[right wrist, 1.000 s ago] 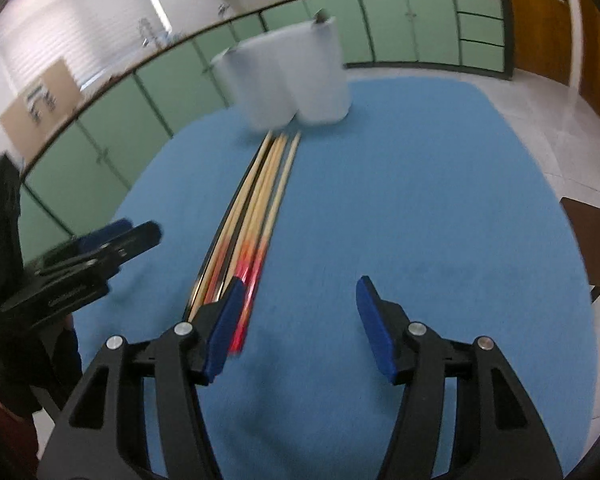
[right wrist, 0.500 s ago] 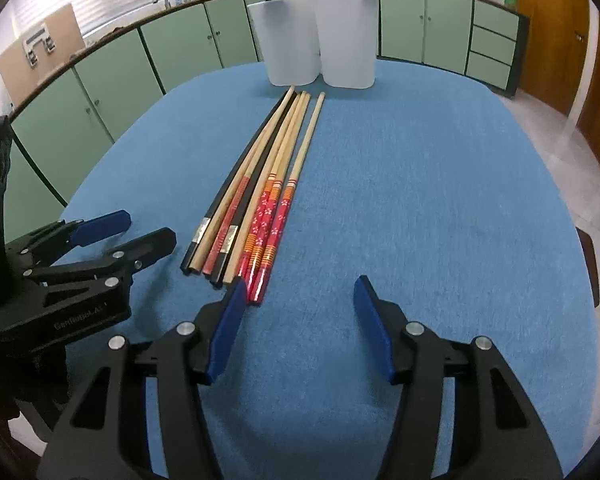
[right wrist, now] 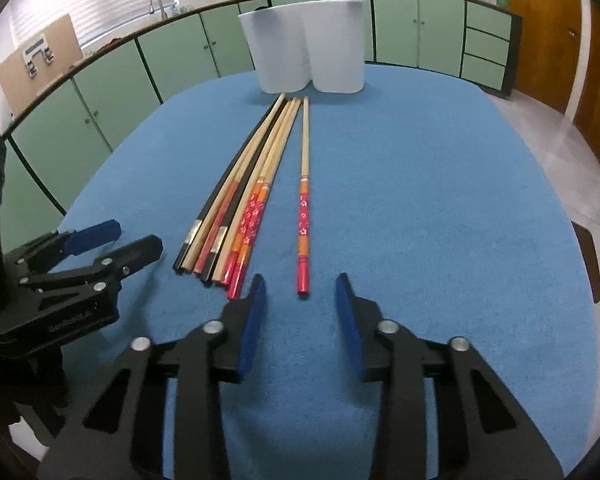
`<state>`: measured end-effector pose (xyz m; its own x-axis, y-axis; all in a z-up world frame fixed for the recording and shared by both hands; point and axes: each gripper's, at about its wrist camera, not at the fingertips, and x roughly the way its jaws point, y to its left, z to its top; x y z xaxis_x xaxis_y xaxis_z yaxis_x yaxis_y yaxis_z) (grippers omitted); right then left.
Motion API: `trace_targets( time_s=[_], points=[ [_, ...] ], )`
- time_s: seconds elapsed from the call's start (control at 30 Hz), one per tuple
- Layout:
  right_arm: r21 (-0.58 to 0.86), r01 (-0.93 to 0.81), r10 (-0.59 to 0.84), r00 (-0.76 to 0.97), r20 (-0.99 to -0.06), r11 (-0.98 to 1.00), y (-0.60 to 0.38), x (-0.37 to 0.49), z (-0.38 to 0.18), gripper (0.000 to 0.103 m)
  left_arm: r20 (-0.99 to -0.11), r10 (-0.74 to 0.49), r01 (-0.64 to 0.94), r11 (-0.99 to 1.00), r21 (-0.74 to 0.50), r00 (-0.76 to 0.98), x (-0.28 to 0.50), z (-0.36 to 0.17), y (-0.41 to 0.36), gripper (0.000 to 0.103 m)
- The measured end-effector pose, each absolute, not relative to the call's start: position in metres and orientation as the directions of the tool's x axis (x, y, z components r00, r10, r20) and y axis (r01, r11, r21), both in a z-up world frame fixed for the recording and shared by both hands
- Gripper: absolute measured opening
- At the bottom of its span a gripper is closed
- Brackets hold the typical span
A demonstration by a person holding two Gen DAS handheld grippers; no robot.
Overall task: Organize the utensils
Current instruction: 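Move back to the chopsticks and grasp a red-patterned chopstick with the right tool, then grasp the black chopstick with the left tool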
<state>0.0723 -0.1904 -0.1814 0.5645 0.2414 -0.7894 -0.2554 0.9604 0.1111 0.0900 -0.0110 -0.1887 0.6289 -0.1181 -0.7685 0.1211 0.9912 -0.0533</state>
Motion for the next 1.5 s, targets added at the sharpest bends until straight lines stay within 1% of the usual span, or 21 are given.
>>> trace_targets(
  time_s=[0.03, 0.07, 0.1, 0.33, 0.43, 0.5, 0.63, 0.8, 1.1, 1.17, 1.23, 1.27, 1.33, 1.5],
  points=[
    [0.114, -0.257, 0.245, 0.564, -0.789, 0.96, -0.19, 0.073, -0.181, 0.018, -0.768, -0.119, 0.123, 0.991, -0.053, 0.629, 0.09, -0.189, -0.012, 0.067],
    [0.118, -0.254, 0.246, 0.563, -0.789, 0.96, -0.191, 0.074, -0.181, 0.014, -0.768, -0.121, 0.125, 0.991, -0.054, 0.628, 0.09, -0.189, -0.012, 0.067],
    [0.121, -0.252, 0.247, 0.562, -0.789, 0.96, -0.191, 0.075, -0.182, 0.006, -0.769, -0.124, 0.129, 0.99, -0.054, 0.628, 0.089, -0.189, -0.013, 0.067],
    [0.127, -0.225, 0.237, 0.577, -0.782, 0.966, -0.195, 0.076, -0.181, 0.005, -0.771, -0.156, 0.162, 0.984, -0.069, 0.617, 0.087, -0.188, -0.022, 0.067],
    [0.141, -0.215, 0.242, 0.575, -0.782, 0.966, -0.199, 0.076, -0.182, 0.005, -0.776, -0.158, 0.186, 0.981, -0.054, 0.611, 0.087, -0.189, -0.03, 0.067],
    [0.144, -0.214, 0.244, 0.575, -0.781, 0.966, -0.2, 0.076, -0.182, 0.005, -0.781, -0.141, 0.189, 0.982, -0.03, 0.608, 0.088, -0.191, -0.034, 0.069],
    [0.146, -0.211, 0.244, 0.575, -0.781, 0.966, -0.199, 0.073, -0.182, 0.005, -0.787, -0.107, 0.18, 0.984, 0.005, 0.608, 0.089, -0.193, -0.035, 0.069],
    [0.147, -0.211, 0.244, 0.574, -0.781, 0.966, -0.199, 0.073, -0.182, 0.006, -0.783, -0.046, 0.102, 0.994, 0.023, 0.62, 0.09, -0.191, -0.018, 0.069],
    [0.169, -0.208, 0.26, 0.571, -0.779, 0.964, -0.201, 0.074, -0.183, 0.007, -0.787, -0.054, 0.108, 0.994, 0.016, 0.614, 0.098, -0.192, -0.02, 0.069],
    [0.181, -0.206, 0.268, 0.569, -0.777, 0.962, -0.202, 0.075, -0.184, 0.007, -0.786, -0.064, 0.114, 0.993, 0.008, 0.615, 0.098, -0.192, -0.022, 0.061],
    [0.186, -0.206, 0.272, 0.571, -0.775, 0.961, -0.202, 0.075, -0.184, 0.006, -0.781, -0.08, 0.131, 0.991, 0.003, 0.619, 0.098, -0.191, -0.025, 0.039],
    [0.184, -0.206, 0.271, 0.571, -0.775, 0.961, -0.202, 0.075, -0.184, 0.006, -0.779, -0.089, 0.142, 0.99, 0.0, 0.62, 0.099, -0.191, -0.028, 0.034],
    [0.177, -0.207, 0.266, 0.574, -0.774, 0.962, -0.202, 0.074, -0.183, 0.006, -0.778, -0.112, 0.16, 0.987, -0.014, 0.618, 0.098, -0.191, -0.03, 0.007],
    [0.166, -0.221, 0.267, 0.593, -0.76, 0.961, -0.2, 0.07, -0.177, 0.005, -0.776, -0.128, 0.162, 0.986, -0.033, 0.618, 0.097, -0.189, -0.028, 0.007]
  ],
)
